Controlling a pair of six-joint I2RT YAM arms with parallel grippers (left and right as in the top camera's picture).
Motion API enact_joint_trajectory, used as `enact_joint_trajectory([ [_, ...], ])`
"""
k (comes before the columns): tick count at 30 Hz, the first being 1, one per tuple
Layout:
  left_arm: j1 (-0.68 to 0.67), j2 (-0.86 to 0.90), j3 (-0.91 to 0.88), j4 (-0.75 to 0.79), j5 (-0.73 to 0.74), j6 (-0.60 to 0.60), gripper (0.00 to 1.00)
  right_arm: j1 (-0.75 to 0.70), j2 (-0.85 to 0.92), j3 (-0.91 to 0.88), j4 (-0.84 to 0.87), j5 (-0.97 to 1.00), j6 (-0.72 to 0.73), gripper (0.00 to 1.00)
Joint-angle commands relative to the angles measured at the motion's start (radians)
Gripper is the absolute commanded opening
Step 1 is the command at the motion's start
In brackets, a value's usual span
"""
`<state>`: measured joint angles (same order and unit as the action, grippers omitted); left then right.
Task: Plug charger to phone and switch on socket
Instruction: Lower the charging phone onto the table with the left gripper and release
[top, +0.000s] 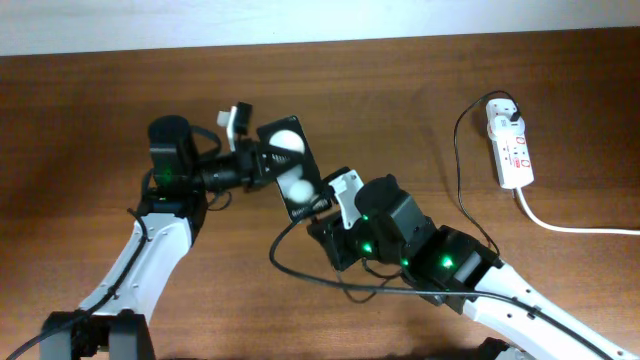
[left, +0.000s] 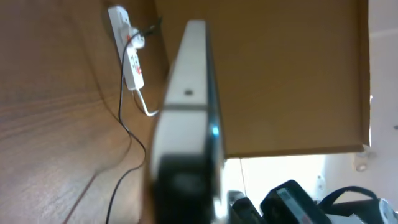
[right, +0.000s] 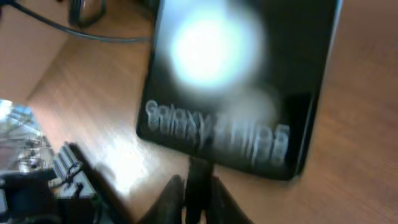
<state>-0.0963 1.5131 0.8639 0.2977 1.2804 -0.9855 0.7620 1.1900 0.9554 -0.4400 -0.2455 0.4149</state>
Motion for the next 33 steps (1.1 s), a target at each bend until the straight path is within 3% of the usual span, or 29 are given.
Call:
enact_joint_trajectory([
  [1, -0.049, -0.007, -0.019, 0.0, 0.005, 0.023, 0.0, -0.003, -0.085, 0.06, -0.047, 0.046, -0.019, 0.28],
  [9, -0.111, -0.006, -0.006, -0.014, -0.381, 0.077, 0.0, -0.003, -0.401, 0.06, -0.402, 0.217, -0.018, 0.64],
  [11, -0.135, 0.023, 0.043, -0.071, -0.405, 0.153, 0.0, -0.003, -0.484, 0.06, -0.462, 0.217, -0.018, 0.73],
  [13, -0.166, 0.119, 0.192, -0.268, -0.406, 0.303, 0.0, -0.003, -0.529, 0.06, -0.497, 0.218, -0.018, 0.78],
  [17, -0.192, 0.44, 0.644, -0.759, -0.406, 0.591, 0.0, -0.003, -0.54, 0.06, -0.535, 0.217, -0.018, 0.82],
  [20, -0.193, 0.631, 0.847, -0.968, -0.406, 0.692, 0.0, -0.003, -0.54, 0.06, -0.558, 0.217, -0.018, 0.85],
  [26, -0.199, 0.813, 0.892, -1.015, -0.459, 0.697, 0.0, -0.003, -0.539, 0.06, -0.616, 0.241, -0.018, 0.92],
  [27, -0.201, 0.821, 0.892, -1.018, -0.472, 0.697, 0.04, -0.003, -0.539, 0.06, -0.628, 0.252, -0.018, 0.99],
  [30, -0.214, 0.825, 0.891, -1.056, -0.593, 0.696, 0.11, -0.003, -0.538, 0.06, -0.668, 0.255, -0.018, 0.99],
  [33, -0.231, 0.825, 0.891, -1.07, -0.616, 0.696, 0.18, -0.003, -0.538, 0.06, -0.689, 0.255, -0.018, 0.99],
])
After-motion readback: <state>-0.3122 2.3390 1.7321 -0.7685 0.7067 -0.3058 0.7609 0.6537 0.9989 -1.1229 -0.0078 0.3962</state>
